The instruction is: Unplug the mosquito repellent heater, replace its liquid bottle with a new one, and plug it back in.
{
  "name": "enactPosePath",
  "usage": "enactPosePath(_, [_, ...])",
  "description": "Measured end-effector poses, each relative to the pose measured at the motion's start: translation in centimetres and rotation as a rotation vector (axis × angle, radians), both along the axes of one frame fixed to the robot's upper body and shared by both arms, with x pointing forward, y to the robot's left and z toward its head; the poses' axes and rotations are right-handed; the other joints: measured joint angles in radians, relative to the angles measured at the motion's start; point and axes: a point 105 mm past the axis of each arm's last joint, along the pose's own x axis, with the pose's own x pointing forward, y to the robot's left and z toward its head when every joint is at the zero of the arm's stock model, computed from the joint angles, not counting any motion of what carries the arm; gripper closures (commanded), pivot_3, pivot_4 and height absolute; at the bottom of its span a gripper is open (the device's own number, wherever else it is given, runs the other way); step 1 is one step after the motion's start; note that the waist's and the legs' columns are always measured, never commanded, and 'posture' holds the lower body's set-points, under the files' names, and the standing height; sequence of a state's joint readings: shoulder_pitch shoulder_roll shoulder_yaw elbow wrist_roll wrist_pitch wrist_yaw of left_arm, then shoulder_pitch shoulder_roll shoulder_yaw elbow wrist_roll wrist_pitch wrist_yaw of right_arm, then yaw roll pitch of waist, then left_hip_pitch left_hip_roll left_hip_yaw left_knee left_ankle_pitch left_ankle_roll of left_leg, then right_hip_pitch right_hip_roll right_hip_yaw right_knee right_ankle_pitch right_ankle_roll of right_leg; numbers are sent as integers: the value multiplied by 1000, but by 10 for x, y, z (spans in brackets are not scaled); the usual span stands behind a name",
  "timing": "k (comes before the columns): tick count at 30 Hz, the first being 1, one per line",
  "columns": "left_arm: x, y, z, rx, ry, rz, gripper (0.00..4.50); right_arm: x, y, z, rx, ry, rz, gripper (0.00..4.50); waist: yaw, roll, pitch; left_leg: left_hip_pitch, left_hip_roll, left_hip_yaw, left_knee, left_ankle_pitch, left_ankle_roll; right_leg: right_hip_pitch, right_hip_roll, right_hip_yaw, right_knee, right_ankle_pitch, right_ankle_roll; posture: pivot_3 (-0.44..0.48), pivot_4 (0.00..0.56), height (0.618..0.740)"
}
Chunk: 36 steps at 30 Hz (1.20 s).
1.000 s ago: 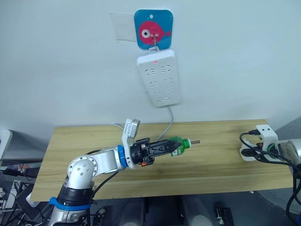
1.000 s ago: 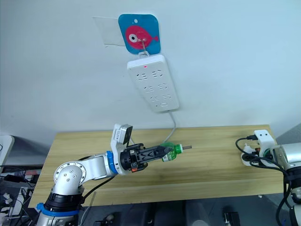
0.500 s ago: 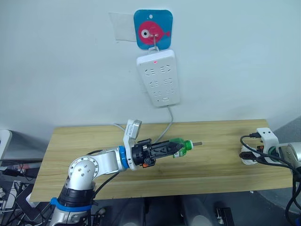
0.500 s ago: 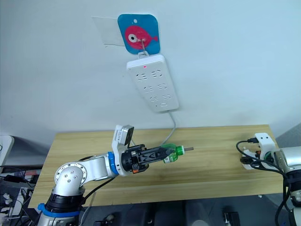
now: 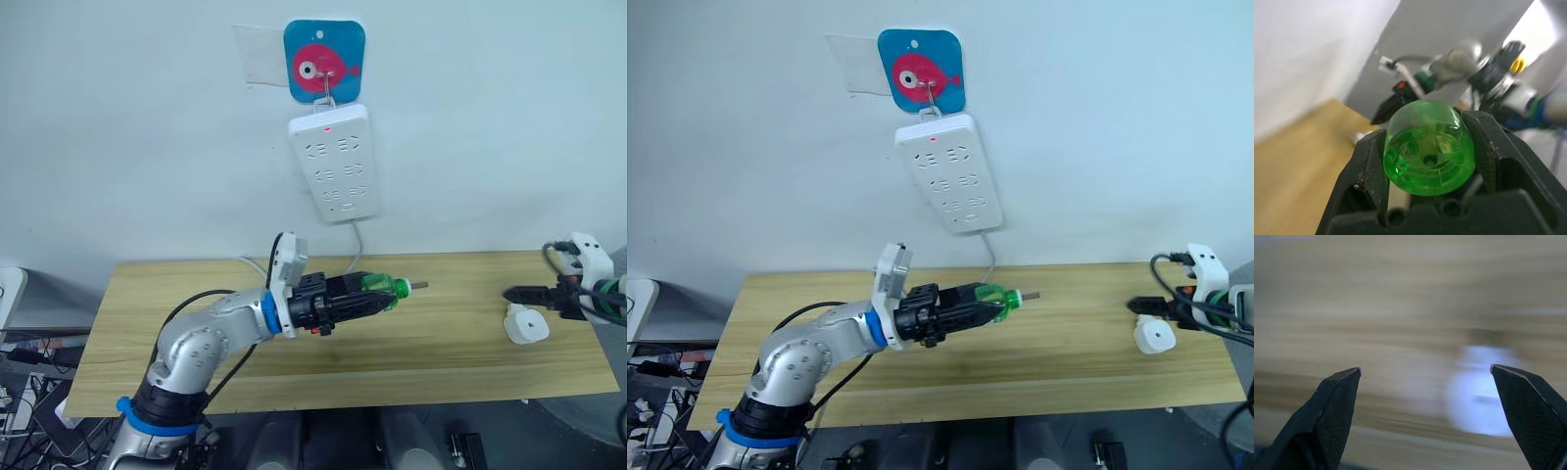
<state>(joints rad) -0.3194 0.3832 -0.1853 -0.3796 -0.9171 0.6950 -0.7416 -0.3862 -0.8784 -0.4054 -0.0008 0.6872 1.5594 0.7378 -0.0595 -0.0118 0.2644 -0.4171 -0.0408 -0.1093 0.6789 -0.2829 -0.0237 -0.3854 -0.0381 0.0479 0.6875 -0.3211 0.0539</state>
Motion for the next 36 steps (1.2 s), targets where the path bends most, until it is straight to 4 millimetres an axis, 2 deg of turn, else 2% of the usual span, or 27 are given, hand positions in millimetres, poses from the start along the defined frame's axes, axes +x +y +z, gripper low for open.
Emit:
enactPosePath(3, [3,-4,-2,16,-115,47,2226,-19,21,9,254,-33,78,50,9,0,1,-1,-1,-1,0,-1,1,0,-1,-1,-1,0,0,-121,288,740])
enactPosePath(4, [5,-4,-5,33,-168,84,2226,-33,30,13,329,-44,123,50,14,0,1,-2,-1,-2,-1,-1,1,1,-1,-1,-4,0,0,-121,288,740])
enactPosePath(6, [10,-5,-10,64,-235,127,2226,-51,44,15,392,-56,168,50,14,-1,1,-2,0,-1,-1,-2,3,2,-1,-1,-6,0,0,-127,290,740])
enactPosePath(8, [14,-7,-14,80,-275,158,2226,-58,60,20,449,-101,159,50,4,-4,3,-2,-1,0,0,-2,4,3,-1,-1,-6,1,1,-134,289,740])
enactPosePath(11, [21,-14,-13,56,-283,210,2226,-55,97,29,559,-223,85,50,-12,-8,5,0,0,-1,0,-2,4,5,0,-1,-6,1,2,-144,289,740])
enactPosePath(15, [18,-23,-10,48,-328,202,2226,-47,121,29,604,-255,-62,50,-25,-7,5,0,0,-2,-1,-2,3,3,0,-2,-6,1,2,-149,287,740])
enactPosePath(21, [13,-30,-9,49,-387,197,2226,-33,133,38,651,-260,-257,50,-26,-6,5,0,0,-3,-1,-1,2,3,0,-1,-6,1,2,-154,290,740])
enactPosePath(30, [17,-31,-10,83,-449,260,2226,-38,148,39,700,-221,-296,50,-26,-6,5,0,0,-3,-1,-1,3,3,0,-1,-6,1,2,-147,291,740])
enactPosePath(33, [18,-31,-10,87,-451,273,2226,-38,148,39,691,-220,-299,590,-26,-6,5,0,0,-3,-1,-1,3,3,0,-1,-6,1,2,-143,286,740])
enactPosePath(36, [16,-30,-14,90,-437,272,2226,-37,146,38,692,-216,-319,1701,-27,-6,5,0,0,-3,-1,-1,3,3,0,-1,-6,1,2,-143,286,740])
